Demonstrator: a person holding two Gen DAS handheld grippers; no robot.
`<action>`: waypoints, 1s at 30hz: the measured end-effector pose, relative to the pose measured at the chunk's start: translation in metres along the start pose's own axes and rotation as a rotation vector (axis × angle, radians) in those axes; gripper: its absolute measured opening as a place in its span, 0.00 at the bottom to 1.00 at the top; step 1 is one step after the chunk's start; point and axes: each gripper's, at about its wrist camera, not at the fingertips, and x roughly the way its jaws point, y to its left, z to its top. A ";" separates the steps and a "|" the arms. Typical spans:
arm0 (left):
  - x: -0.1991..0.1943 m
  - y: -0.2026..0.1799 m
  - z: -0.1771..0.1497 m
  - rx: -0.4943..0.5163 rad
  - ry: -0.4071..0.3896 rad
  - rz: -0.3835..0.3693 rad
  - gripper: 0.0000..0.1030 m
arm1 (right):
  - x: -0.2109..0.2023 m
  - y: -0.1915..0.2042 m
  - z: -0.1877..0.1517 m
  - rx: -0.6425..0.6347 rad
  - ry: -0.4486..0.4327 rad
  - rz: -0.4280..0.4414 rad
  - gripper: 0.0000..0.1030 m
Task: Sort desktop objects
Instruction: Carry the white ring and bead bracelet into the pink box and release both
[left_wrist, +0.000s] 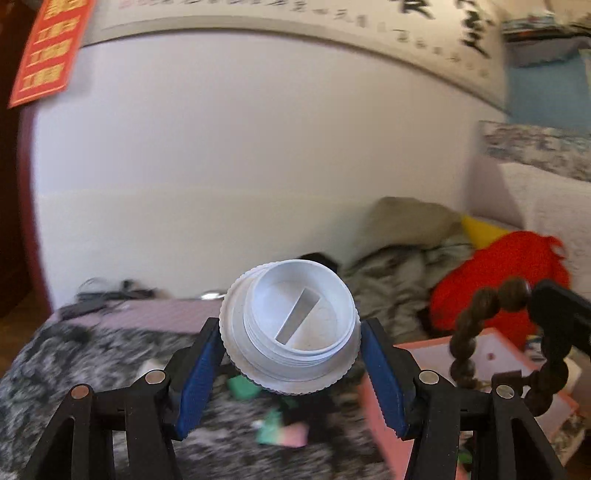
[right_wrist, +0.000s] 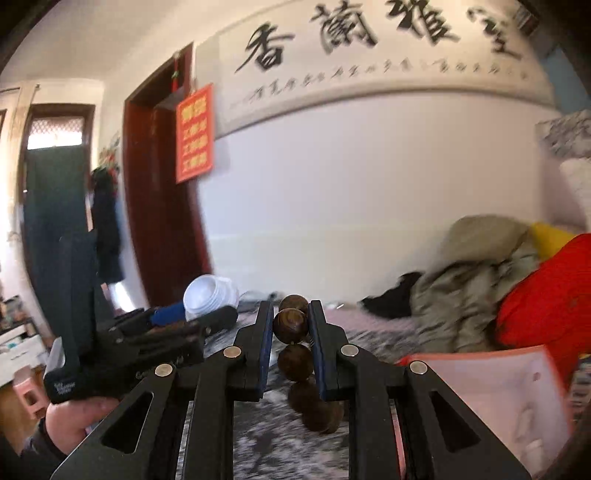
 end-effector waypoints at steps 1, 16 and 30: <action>0.002 -0.012 0.001 0.005 0.001 -0.027 0.62 | -0.011 -0.007 0.003 0.001 -0.017 -0.029 0.19; 0.107 -0.190 -0.060 0.176 0.239 -0.329 0.80 | -0.057 -0.148 -0.003 0.136 -0.024 -0.443 0.27; 0.100 -0.005 -0.041 -0.095 0.263 0.011 0.89 | 0.008 -0.149 -0.027 0.256 0.041 -0.431 0.94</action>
